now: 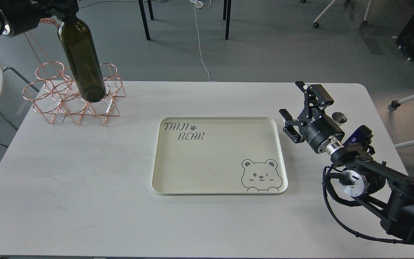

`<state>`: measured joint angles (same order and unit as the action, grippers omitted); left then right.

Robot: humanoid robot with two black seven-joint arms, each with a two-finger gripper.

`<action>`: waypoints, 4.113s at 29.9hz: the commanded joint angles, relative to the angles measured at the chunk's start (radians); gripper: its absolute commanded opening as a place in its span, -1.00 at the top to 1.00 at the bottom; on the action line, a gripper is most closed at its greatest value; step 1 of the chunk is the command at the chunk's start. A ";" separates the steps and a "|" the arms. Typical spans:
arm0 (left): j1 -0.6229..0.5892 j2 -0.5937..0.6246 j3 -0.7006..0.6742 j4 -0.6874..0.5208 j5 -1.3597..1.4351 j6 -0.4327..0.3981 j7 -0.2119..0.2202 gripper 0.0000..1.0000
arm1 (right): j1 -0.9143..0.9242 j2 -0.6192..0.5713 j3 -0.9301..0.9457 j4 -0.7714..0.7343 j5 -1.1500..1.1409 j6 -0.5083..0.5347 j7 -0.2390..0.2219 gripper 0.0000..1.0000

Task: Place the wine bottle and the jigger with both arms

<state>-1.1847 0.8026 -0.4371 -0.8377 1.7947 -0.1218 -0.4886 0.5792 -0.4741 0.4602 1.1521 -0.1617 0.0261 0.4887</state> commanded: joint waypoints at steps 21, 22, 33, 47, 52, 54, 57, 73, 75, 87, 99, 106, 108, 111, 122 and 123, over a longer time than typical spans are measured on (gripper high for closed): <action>0.057 -0.010 -0.005 0.015 -0.001 0.037 0.000 0.71 | -0.009 0.000 0.002 0.001 -0.001 0.000 0.000 -0.97; 0.060 -0.010 -0.005 0.015 -0.003 0.040 0.000 0.71 | -0.013 0.000 0.002 0.001 -0.001 0.000 0.000 -0.97; 0.079 -0.037 -0.006 0.061 -0.011 0.056 0.000 0.69 | -0.035 0.002 0.002 0.003 -0.022 0.000 0.000 -0.97; 0.105 -0.048 -0.006 0.084 -0.011 0.063 0.000 0.59 | -0.042 -0.003 0.003 0.008 -0.022 0.000 0.000 -0.97; 0.108 -0.052 -0.006 0.094 -0.012 0.064 0.000 0.52 | -0.042 0.000 0.003 0.008 -0.022 0.000 0.000 -0.97; 0.111 -0.060 -0.006 0.104 -0.012 0.065 0.000 0.51 | -0.042 -0.001 0.003 0.008 -0.022 0.002 0.000 -0.97; 0.112 -0.072 -0.006 0.115 -0.012 0.065 0.000 0.46 | -0.042 -0.001 0.003 0.006 -0.022 0.002 0.000 -0.97; 0.139 -0.088 -0.006 0.127 -0.012 0.071 0.000 0.36 | -0.042 0.002 0.002 0.008 -0.022 0.002 0.000 -0.97; 0.142 -0.088 -0.008 0.127 -0.012 0.073 0.000 0.36 | -0.044 0.002 0.002 0.008 -0.022 0.000 0.000 -0.97; 0.143 -0.097 -0.014 0.130 -0.012 0.077 0.000 -0.05 | -0.047 -0.001 0.003 0.009 -0.024 0.000 0.000 -0.97; 0.111 -0.065 -0.035 0.094 -0.053 0.103 0.000 -0.90 | -0.048 -0.006 0.014 0.012 -0.024 0.000 0.000 -0.97; 0.005 0.029 -0.038 -0.085 -0.338 0.090 0.000 -0.92 | -0.048 -0.002 0.043 0.009 -0.024 0.002 0.000 -0.97; 0.005 0.047 -0.046 -0.184 -0.504 0.090 0.000 -0.92 | -0.048 0.003 0.054 0.009 -0.027 0.000 0.000 -0.97; 0.022 0.055 -0.057 -0.346 -0.769 0.090 0.000 -0.94 | -0.050 0.006 0.080 0.009 -0.027 0.000 0.000 -0.97; 0.373 -0.279 -0.173 -0.529 -1.120 0.054 0.007 -0.96 | -0.053 0.014 0.106 0.005 -0.027 0.000 0.000 -0.97; 0.425 -0.319 -0.208 -0.529 -1.121 0.053 0.034 -0.96 | -0.058 0.014 0.107 0.005 -0.027 0.000 0.000 -0.97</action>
<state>-0.9054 0.6094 -0.5627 -1.3676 0.6779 -0.0705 -0.4884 0.5283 -0.4601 0.5651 1.1577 -0.1889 0.0260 0.4887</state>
